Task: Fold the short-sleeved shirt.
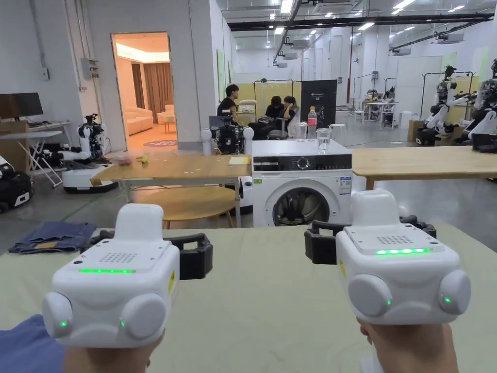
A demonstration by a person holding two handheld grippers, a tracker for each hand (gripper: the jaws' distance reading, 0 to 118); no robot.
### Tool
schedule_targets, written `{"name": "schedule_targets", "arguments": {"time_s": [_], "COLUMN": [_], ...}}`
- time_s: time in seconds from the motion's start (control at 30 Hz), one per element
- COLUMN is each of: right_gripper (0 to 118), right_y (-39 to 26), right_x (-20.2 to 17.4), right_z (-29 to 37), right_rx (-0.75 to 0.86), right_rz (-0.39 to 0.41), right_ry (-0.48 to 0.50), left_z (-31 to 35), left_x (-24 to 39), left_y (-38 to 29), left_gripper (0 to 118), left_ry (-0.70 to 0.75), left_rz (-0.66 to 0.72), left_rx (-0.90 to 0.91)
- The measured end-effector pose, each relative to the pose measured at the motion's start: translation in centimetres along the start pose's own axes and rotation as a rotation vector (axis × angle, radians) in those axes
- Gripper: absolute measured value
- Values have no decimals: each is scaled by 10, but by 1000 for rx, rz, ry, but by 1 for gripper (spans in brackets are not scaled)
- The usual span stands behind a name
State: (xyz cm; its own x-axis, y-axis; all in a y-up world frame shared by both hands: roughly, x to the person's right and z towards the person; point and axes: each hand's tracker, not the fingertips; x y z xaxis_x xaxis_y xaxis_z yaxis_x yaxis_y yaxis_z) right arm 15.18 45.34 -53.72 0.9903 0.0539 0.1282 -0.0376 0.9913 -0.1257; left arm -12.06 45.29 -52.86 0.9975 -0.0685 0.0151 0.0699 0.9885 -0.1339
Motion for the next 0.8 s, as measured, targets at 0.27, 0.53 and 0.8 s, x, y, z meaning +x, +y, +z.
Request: {"name": "schedule_targets", "arguments": {"time_s": [0.27, 0.53, 0.8], "right_gripper": [118, 118, 118], "right_y": [-3, -4, -5], "right_x": [0, -2, -1], "right_z": [-2, -1, 2], "right_rx": [-17, -12, -8], "right_rz": [-16, 18, 13], "right_ry": [20, 9, 7], "left_z": [0, 0, 3], "left_x": [0, 1, 0], "left_y": [-2, -2, -3], "left_gripper": [118, 118, 118], "left_ry": [2, 3, 0], "left_rz": [1, 3, 6], "left_rx": [3, 3, 15]}}
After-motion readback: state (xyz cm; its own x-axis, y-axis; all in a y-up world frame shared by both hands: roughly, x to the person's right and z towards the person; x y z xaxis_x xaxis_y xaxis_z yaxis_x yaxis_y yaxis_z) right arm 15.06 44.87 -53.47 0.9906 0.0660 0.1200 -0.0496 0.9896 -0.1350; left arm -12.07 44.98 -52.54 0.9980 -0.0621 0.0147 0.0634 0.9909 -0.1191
